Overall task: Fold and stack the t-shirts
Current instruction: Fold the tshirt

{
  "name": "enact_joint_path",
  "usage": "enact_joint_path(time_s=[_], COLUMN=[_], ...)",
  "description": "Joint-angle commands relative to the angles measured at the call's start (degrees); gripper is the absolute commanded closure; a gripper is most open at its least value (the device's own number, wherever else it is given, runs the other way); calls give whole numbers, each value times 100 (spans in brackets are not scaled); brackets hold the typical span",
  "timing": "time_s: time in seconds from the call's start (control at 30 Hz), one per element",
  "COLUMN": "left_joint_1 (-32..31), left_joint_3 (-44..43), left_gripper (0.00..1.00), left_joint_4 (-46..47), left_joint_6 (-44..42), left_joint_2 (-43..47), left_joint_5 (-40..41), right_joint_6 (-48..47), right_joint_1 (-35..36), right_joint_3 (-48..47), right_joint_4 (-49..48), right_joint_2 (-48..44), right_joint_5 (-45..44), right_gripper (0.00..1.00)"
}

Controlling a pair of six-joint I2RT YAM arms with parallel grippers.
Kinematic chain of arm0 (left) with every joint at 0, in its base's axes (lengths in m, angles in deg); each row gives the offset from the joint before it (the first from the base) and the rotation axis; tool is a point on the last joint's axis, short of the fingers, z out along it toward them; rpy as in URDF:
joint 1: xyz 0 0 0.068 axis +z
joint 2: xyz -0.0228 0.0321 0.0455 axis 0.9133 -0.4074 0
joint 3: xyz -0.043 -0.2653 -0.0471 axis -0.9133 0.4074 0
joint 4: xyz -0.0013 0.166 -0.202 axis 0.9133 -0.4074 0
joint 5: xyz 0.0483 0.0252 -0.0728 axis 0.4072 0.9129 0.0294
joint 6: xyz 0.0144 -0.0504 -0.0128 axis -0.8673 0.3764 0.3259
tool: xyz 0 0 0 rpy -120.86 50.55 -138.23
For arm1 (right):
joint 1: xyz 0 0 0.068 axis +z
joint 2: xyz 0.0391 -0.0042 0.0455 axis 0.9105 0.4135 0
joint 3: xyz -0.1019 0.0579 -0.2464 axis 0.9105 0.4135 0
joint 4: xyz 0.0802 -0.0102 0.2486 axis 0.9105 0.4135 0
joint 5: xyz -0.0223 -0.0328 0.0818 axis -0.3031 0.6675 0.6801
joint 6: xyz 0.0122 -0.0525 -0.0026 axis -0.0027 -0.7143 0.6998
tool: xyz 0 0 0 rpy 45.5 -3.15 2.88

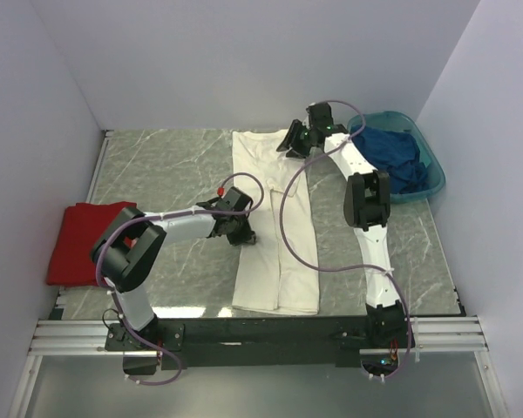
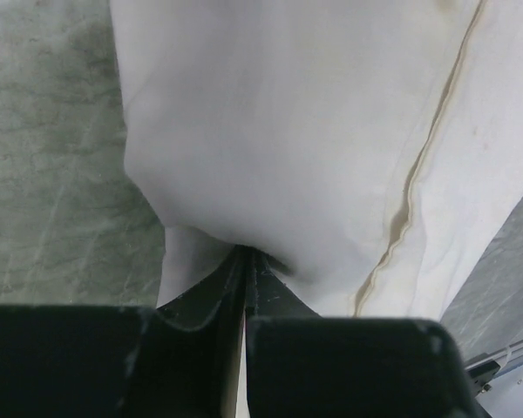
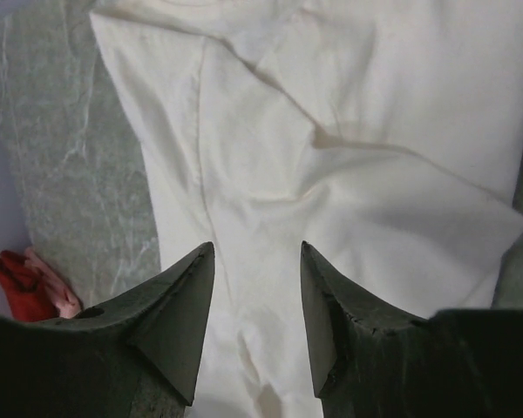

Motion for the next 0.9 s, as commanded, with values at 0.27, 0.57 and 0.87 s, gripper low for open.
enact_joint_path(time_s=[0.27,0.57,0.87], left_joint_1=[46,20,212], left_joint_3=[802,1454,709], left_gripper=[89,81,72], left_joint_4=[69,308,36], left_joint_6=[-4,-82,-319], left_joint_2=[471,1025,1388], left_joint_5=[-50,-349,-437], right_joint_6=[-410,-296,-199], right_joint_1=[34,280,474], right_joint_3=[3235,6428,6950], right_joint_4=[-73,-892,-1235], right_joint_2=[-3529,-5342,-5047], right_joint_5=[-607,-1433,-1715], right_gripper=[49,51,57])
